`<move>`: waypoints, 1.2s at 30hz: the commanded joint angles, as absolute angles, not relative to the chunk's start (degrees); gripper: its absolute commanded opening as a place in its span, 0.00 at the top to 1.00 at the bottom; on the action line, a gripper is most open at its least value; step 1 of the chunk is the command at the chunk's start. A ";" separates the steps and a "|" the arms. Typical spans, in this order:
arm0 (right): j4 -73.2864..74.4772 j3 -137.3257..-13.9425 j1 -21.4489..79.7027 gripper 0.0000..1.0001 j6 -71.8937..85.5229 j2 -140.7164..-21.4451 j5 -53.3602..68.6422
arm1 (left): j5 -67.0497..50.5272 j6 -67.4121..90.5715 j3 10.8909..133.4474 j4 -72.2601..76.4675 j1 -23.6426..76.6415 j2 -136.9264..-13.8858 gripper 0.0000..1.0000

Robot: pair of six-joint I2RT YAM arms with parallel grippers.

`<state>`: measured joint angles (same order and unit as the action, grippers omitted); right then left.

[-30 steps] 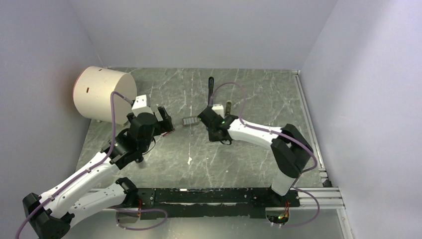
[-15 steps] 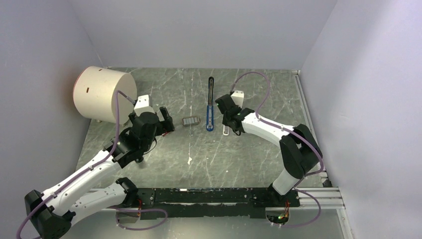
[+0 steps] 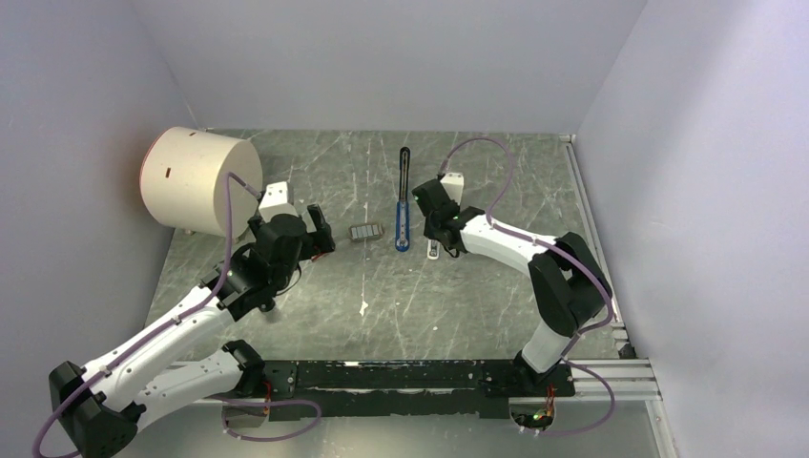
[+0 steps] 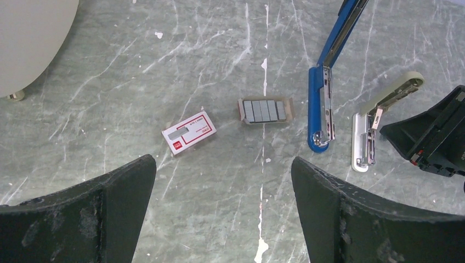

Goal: Load the staples into the stapler

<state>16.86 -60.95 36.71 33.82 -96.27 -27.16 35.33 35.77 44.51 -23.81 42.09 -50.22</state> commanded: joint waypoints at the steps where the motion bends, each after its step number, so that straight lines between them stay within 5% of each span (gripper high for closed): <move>1: 14.41 -60.97 36.22 0.81 33.08 -97.78 -26.36 | 34.98 35.21 45.70 -22.32 41.63 -50.31 0.02; 36: 15.29 -60.47 36.13 0.80 33.10 -100.20 -26.17 | 35.24 35.50 45.29 -22.68 41.74 -50.00 0.02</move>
